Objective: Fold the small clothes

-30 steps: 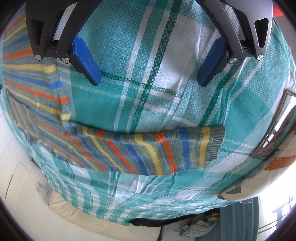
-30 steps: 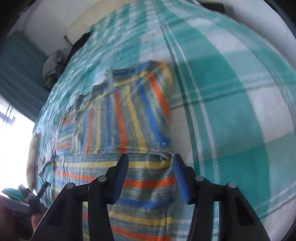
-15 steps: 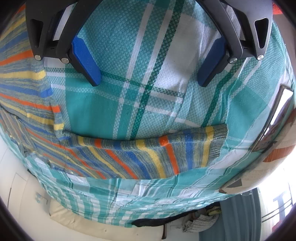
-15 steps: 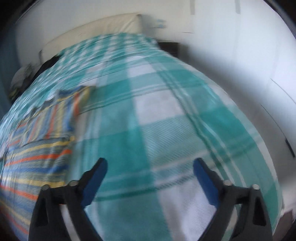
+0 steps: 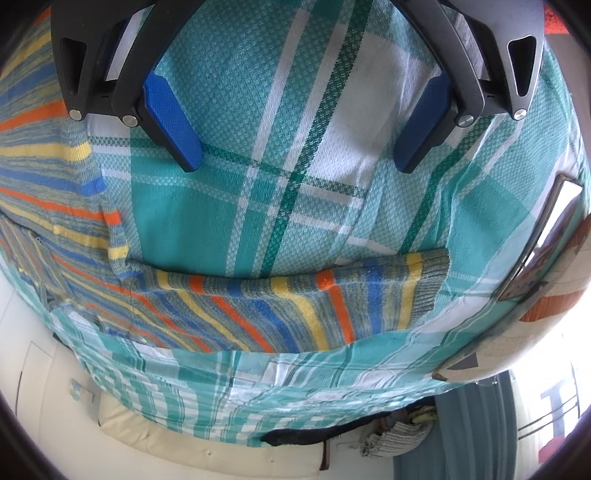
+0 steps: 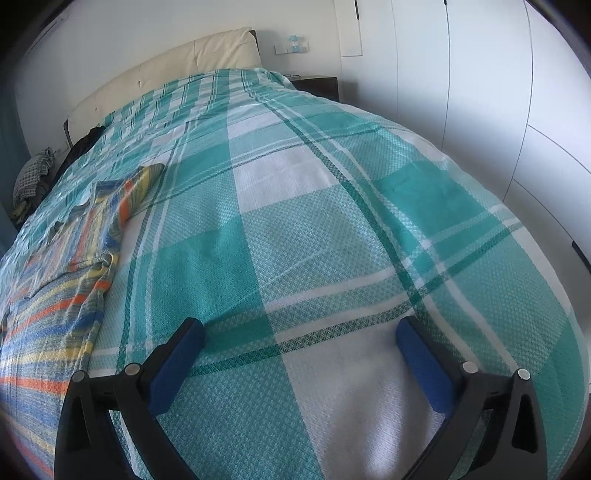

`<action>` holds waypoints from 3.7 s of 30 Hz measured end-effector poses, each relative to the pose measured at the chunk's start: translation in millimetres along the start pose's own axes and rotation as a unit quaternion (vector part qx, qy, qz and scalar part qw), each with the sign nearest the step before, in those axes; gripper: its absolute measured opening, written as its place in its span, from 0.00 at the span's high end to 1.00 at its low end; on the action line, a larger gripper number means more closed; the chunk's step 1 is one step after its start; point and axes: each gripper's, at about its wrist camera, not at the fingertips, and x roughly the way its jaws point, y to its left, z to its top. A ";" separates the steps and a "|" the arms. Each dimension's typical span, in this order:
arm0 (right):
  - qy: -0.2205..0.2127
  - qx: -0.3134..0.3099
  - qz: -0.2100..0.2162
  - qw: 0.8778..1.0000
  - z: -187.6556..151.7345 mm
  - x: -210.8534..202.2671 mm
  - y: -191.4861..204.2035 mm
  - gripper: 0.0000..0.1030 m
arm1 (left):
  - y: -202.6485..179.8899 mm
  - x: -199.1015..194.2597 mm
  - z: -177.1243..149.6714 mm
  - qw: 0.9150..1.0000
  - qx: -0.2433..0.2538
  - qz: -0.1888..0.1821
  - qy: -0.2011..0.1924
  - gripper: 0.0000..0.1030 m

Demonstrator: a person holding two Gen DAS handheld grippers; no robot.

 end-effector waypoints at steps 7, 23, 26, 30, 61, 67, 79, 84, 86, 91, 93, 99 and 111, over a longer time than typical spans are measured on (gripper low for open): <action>-0.001 0.001 0.002 1.000 -2.3 -3.7 -4.0 0.00 | -1.7 0.1 -0.4 1.000 0.003 0.009 0.000 0.00; -0.001 0.001 0.002 1.000 -2.4 -3.5 -3.8 0.00 | -3.7 0.5 -0.9 1.000 0.003 0.010 -0.001 0.00; -0.001 0.001 0.001 1.000 -2.3 -3.4 -3.7 0.00 | -4.2 0.2 -1.3 1.000 0.003 0.011 -0.001 0.00; -0.001 0.001 0.001 1.000 -2.4 -3.5 -3.9 0.00 | -4.5 0.0 -1.7 1.000 0.004 0.011 -0.001 0.00; 0.000 0.000 -0.001 1.000 -2.2 -3.0 -4.1 0.00 | -2.0 0.8 -0.5 1.000 -0.001 0.002 0.001 0.00; 0.001 -0.001 -0.002 1.000 -1.8 -2.5 -3.3 0.00 | 6.0 -9.0 8.3 0.999 -0.016 -0.026 0.027 0.01; 0.002 -0.003 -0.005 1.000 -1.9 -1.8 -2.4 0.00 | 121.9 47.1 97.2 0.977 -0.193 -0.056 0.078 0.18; 0.003 -0.005 -0.009 1.000 -2.1 -0.6 -1.8 0.00 | 92.4 46.8 129.7 0.987 -0.114 -0.070 0.093 0.96; 0.004 -0.007 -0.011 1.000 -1.8 0.0 -1.2 0.00 | 65.0 22.3 152.7 0.992 -0.073 -0.089 0.060 0.97; 0.004 -0.007 -0.011 1.000 -1.6 0.2 -1.1 0.00 | -50.3 -56.9 206.9 0.981 0.034 -0.190 -0.012 0.97; 0.005 -0.008 -0.012 1.000 -1.7 0.6 -0.7 0.00 | -107.6 -79.7 216.7 0.969 0.082 -0.231 -0.026 0.97; 0.005 -0.008 -0.012 1.000 -1.4 0.9 -0.5 0.00 | -261.4 -58.6 190.8 0.943 0.193 -0.270 0.032 0.50; 0.006 -0.010 -0.014 1.000 -1.2 2.8 -0.2 0.00 | -141.6 -17.3 164.1 0.977 0.105 -0.178 0.053 0.19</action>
